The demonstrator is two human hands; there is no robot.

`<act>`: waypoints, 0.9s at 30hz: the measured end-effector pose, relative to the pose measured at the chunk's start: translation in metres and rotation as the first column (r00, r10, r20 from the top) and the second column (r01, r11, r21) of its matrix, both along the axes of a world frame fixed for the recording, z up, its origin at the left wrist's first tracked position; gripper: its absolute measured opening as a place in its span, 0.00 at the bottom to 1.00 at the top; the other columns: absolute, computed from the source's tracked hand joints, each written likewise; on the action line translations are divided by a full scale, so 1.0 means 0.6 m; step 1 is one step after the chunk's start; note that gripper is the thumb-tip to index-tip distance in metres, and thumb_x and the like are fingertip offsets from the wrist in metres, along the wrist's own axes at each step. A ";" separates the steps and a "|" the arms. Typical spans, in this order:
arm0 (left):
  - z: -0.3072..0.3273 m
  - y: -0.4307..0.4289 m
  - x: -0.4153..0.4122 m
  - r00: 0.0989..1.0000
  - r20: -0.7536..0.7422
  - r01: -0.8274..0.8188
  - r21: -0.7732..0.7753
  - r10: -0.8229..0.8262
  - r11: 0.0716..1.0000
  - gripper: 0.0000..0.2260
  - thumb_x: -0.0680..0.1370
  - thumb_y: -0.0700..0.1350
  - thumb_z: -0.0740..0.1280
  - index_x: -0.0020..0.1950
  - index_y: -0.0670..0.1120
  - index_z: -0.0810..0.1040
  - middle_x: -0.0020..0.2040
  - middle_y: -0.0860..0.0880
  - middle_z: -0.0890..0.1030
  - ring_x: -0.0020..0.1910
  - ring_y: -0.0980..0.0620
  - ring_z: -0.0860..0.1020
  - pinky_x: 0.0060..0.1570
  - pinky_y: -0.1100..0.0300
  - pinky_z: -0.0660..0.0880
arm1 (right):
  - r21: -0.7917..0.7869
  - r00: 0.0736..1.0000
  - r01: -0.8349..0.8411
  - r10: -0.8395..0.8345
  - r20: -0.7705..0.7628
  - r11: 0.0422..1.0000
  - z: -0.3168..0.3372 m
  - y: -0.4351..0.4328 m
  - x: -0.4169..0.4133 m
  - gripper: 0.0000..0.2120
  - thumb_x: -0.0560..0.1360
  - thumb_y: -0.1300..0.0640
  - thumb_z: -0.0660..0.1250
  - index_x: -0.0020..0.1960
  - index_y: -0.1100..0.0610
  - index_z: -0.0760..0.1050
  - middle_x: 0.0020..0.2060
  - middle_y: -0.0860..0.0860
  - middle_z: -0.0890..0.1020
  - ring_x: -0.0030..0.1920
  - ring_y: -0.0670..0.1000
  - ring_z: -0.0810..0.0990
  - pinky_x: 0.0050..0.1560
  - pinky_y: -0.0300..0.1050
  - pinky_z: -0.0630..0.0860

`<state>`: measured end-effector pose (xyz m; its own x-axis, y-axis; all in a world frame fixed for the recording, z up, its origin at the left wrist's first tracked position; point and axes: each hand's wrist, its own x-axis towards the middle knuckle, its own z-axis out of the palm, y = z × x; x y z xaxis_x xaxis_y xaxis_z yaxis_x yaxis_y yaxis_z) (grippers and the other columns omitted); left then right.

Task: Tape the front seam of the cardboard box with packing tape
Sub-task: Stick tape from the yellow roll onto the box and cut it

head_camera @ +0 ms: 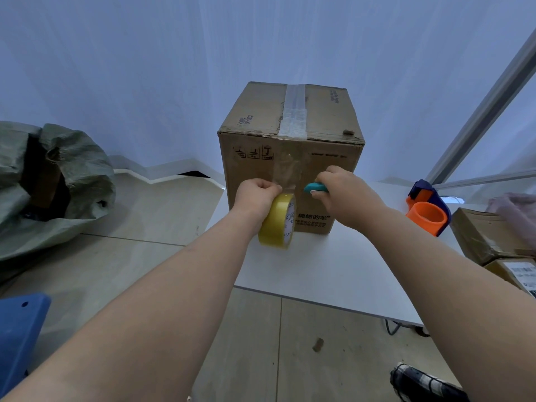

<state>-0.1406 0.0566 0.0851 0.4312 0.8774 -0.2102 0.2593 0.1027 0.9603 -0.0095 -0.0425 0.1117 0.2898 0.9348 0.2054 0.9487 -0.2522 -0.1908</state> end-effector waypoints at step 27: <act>-0.034 -0.004 -0.013 0.968 -0.249 0.064 0.094 -0.039 0.994 0.05 0.77 0.44 0.66 0.50 0.44 0.80 0.47 0.48 0.77 0.46 0.48 0.74 0.46 0.57 0.69 | 0.142 0.747 0.145 -0.014 -0.665 0.979 -0.005 0.031 -0.024 0.16 0.77 0.54 0.65 0.62 0.60 0.75 0.45 0.51 0.79 0.44 0.48 0.77 0.44 0.39 0.76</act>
